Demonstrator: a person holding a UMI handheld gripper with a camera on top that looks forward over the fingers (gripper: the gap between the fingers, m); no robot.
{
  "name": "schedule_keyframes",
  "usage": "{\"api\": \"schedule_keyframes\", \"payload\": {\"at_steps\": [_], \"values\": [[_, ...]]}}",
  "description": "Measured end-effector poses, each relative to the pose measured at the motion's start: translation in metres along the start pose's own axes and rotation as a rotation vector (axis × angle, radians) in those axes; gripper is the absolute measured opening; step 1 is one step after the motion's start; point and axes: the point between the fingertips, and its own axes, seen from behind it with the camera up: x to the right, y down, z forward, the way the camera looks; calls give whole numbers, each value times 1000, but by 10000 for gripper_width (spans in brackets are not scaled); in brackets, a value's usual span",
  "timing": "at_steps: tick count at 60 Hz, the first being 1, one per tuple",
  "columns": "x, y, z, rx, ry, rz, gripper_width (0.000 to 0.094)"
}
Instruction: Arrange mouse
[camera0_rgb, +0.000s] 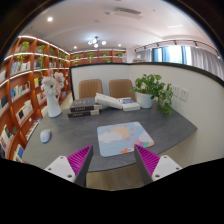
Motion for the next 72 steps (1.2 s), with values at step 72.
{"api": "schedule_keyframes", "payload": {"at_steps": [72], "values": [[-405, 59, 222, -247, -236, -168, 545]]}}
